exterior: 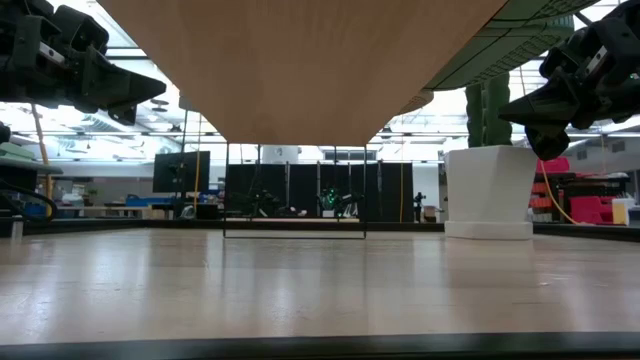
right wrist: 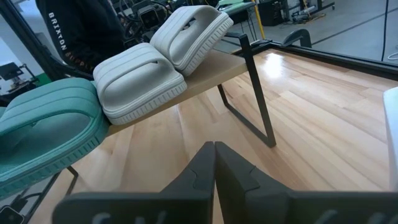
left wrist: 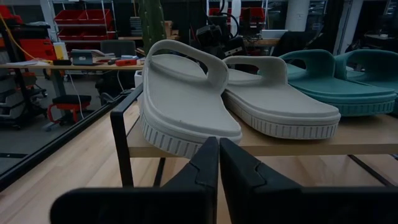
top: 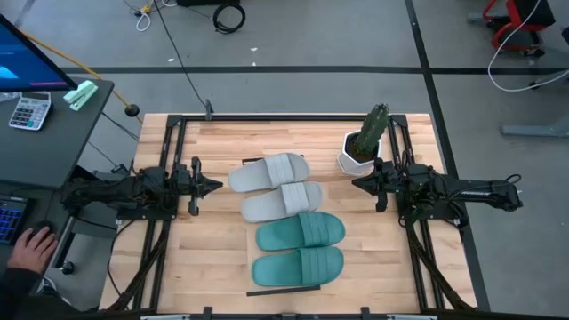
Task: Pick and place slides into the shelf
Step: Return to Home Position
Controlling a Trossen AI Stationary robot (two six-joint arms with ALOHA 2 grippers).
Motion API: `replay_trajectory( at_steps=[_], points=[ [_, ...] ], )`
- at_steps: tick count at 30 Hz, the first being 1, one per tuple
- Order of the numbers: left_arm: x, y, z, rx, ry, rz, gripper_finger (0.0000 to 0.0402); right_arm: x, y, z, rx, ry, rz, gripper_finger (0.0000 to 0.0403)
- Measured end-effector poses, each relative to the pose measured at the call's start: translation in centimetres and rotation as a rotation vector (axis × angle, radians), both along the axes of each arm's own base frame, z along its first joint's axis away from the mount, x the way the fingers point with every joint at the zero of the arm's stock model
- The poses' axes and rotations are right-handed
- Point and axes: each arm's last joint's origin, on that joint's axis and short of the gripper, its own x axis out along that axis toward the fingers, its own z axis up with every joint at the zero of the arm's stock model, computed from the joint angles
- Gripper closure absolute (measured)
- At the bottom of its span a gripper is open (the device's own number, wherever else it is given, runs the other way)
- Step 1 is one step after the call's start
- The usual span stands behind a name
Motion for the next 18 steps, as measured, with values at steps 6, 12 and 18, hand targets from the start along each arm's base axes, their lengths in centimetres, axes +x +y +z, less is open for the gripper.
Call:
replay_trajectory(
  at_steps=[6,12,18],
  points=[
    [0.00,0.00,-0.01,0.000,0.000,0.000,0.0374,0.00,0.00,0.00,0.000,0.000,0.000,0.0386],
    [0.00,0.00,0.00,0.000,0.000,0.000,0.0366,0.00,0.00,0.00,0.000,0.000,0.000,0.0386],
    [0.00,0.00,0.00,0.000,0.000,0.000,0.0372,0.00,0.00,0.00,0.000,0.000,0.000,0.0386]
  ],
)
